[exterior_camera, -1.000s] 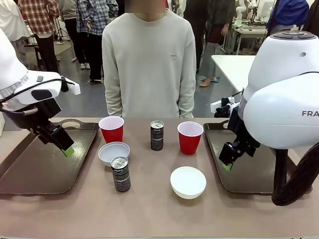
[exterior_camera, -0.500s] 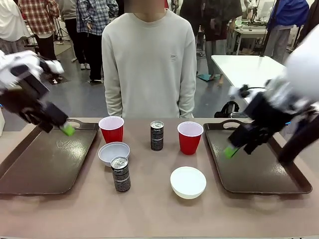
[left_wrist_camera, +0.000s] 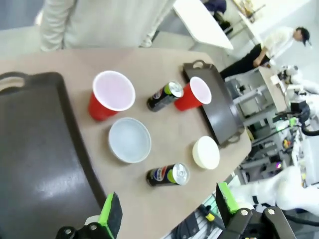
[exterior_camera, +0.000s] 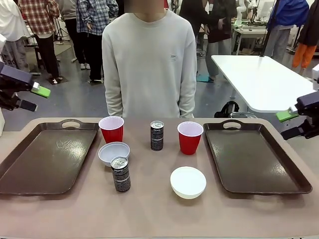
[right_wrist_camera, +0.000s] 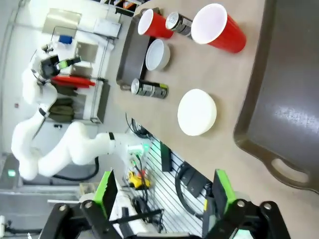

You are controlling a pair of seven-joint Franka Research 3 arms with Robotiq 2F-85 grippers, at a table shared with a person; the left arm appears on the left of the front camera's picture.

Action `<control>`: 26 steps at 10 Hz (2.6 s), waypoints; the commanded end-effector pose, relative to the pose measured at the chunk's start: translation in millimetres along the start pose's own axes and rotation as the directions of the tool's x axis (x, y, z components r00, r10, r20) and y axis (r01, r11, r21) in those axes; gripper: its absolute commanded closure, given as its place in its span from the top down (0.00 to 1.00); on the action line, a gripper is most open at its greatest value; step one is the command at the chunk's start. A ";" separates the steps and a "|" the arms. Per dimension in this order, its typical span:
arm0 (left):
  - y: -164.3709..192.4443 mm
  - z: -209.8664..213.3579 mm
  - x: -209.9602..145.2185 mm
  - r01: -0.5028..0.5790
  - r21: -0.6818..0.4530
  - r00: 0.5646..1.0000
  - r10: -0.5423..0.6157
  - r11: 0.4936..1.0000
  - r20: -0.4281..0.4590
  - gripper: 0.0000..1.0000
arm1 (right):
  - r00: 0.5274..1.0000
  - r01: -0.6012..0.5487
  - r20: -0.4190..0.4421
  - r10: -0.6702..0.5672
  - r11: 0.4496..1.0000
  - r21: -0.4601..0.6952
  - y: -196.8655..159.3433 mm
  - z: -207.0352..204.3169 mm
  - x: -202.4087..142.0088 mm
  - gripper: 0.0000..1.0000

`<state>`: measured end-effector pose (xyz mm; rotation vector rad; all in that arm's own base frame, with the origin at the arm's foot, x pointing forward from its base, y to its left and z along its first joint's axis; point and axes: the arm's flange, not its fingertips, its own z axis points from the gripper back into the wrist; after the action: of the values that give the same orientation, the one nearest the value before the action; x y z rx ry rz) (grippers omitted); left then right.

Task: Prepare tableware on both trays.
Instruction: Pick up a Picnic Bowl from the table and place it on a Handle tray.

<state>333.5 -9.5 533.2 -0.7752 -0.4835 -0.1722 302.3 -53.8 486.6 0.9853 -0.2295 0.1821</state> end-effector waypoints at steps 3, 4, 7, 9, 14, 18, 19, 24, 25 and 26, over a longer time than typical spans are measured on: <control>51.7 38.3 -29.2 -0.059 -0.038 0.995 0.056 0.998 -0.078 1.00 | 0.998 0.051 0.033 -0.054 0.994 0.102 -34.9 25.0 -10.1 1.00; 63.3 48.9 -35.8 -0.086 -0.084 0.990 0.076 0.993 -0.117 1.00 | 0.998 0.056 0.011 -0.057 0.992 0.113 -38.7 29.4 -14.3 1.00; 88.3 69.6 -48.9 -0.140 -0.095 0.982 0.126 0.986 -0.142 1.00 | 0.996 0.091 0.004 -0.092 0.990 0.112 -46.0 37.9 -23.6 1.00; 90.7 66.1 -51.9 -0.147 -0.096 0.979 0.131 0.985 -0.153 1.00 | 0.996 0.091 0.006 -0.092 0.989 0.116 -47.2 40.9 -26.8 1.00; 88.0 68.2 -56.4 -0.173 -0.104 0.978 0.158 0.979 -0.137 1.00 | 0.993 0.112 0.009 -0.114 0.988 0.108 -45.2 38.3 -28.2 1.00; 88.0 68.2 -56.4 -0.173 -0.104 0.978 0.158 0.979 -0.137 1.00 | 0.993 0.112 0.009 -0.114 0.988 0.108 -45.2 38.3 -28.2 1.00; 88.0 68.2 -56.4 -0.173 -0.104 0.978 0.158 0.979 -0.137 1.00 | 0.993 0.112 0.009 -0.114 0.988 0.108 -45.2 38.3 -28.2 1.00; 48.9 38.4 -30.0 -0.049 0.216 0.992 0.072 0.975 -0.099 1.00 | 0.993 0.112 0.009 -0.114 0.988 0.108 -45.2 38.3 -28.2 1.00; 33.4 15.1 -18.8 0.020 0.339 0.991 0.026 0.940 -0.129 1.00 | 0.993 0.112 0.009 -0.114 0.988 0.108 -45.2 38.3 -28.2 1.00; 17.9 -13.3 -5.7 0.069 0.421 0.988 -0.003 0.905 -0.155 1.00 | 0.993 0.112 0.009 -0.114 0.988 0.108 -45.2 38.3 -28.2 1.00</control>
<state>324.9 20.5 523.6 -0.4659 -0.3997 -0.1833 282.2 -111.6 463.2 1.0839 -0.1761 0.0834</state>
